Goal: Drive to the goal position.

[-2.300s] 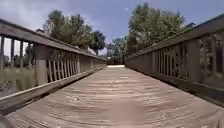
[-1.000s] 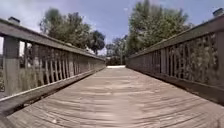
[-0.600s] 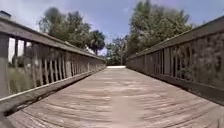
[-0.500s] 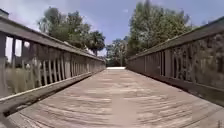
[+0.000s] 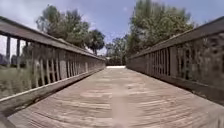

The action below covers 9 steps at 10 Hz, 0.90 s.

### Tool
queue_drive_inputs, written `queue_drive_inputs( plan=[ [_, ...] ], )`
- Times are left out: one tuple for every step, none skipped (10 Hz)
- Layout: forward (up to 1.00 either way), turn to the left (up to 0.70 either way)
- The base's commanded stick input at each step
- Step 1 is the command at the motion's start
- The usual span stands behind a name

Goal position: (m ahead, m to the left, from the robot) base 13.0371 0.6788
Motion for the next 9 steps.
queue_drive_inputs(
  plan=[
    [0.5, 0.0],
    [0.5, 0.0],
    [0.5, 0.0],
    [0.5, -0.32],
    [0.5, -0.5],
    [0.5, -0.5],
    [0.5, -0.39],
    [0.5, 0.0],
    [0.5, 0.0]
  ],
)
